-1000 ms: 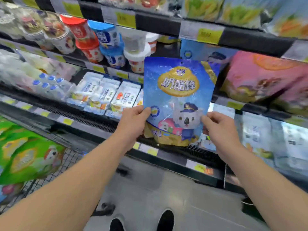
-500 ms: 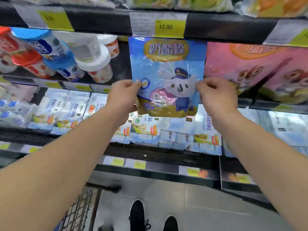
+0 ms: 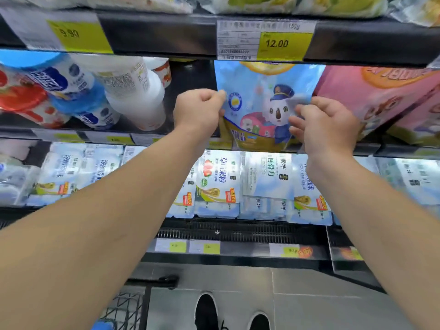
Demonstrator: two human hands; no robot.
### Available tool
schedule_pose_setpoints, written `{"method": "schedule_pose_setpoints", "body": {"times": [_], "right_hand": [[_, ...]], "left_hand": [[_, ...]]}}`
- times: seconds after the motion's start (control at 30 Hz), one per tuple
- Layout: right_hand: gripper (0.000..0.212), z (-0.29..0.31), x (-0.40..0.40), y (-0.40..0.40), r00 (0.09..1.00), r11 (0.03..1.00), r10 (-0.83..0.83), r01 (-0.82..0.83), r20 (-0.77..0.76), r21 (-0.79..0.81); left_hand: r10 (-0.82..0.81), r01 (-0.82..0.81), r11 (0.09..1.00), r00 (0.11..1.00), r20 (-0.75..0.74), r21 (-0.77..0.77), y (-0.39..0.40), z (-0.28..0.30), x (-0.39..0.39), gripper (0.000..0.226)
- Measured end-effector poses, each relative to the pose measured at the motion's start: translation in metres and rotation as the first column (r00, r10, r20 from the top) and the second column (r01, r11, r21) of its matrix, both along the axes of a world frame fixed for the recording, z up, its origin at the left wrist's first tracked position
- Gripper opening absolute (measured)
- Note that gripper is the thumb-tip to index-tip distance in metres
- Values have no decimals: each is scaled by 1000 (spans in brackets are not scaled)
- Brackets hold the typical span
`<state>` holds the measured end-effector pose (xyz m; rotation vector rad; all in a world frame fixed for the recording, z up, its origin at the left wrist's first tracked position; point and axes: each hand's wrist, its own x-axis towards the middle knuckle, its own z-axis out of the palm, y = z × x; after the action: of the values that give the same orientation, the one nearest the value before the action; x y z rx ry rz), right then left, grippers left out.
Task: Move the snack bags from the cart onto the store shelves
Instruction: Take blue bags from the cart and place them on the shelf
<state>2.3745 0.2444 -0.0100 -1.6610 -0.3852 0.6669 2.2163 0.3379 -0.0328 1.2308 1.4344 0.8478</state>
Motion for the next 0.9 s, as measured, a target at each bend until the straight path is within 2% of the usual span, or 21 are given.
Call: {"method": "schedule_pose_setpoints", "body": {"times": [0.13,0.27,0.43,0.57,0.63,0.7,0.8,0.9], "right_hand": [[19,1,-4,3,999,998,-37,38,-29,46],[21,-7,-4,-4,993,995,-55,63,-101,75],[12,-12,2,-2,974,988,-55,85,-218,128],[18,-16,2,6,956,980,-38,93,-291,178],[28,-20,-2,0,965,983,7,41,-260,180],[41,-26,-7,-11,986,993,26,-6,-164,117],[41,-34,-12,-22,995,998,70,-70,-68,4],[45,-36,-13,-18,971,967,233,-237,-51,-94]], "left_hand": [[-44,45,999,999,-5,28,7,6,10,26],[7,-8,999,1000,7,34,7,-3,6,21],[19,-21,998,999,44,64,9,-7,8,22],[26,-30,997,998,56,65,8,-6,12,20],[31,-35,998,995,90,44,2,-7,10,16],[41,-43,999,990,135,15,-8,-8,6,5],[7,-8,1000,997,78,14,-25,-11,0,11],[-200,204,978,977,73,-53,-36,-10,4,38]]}}
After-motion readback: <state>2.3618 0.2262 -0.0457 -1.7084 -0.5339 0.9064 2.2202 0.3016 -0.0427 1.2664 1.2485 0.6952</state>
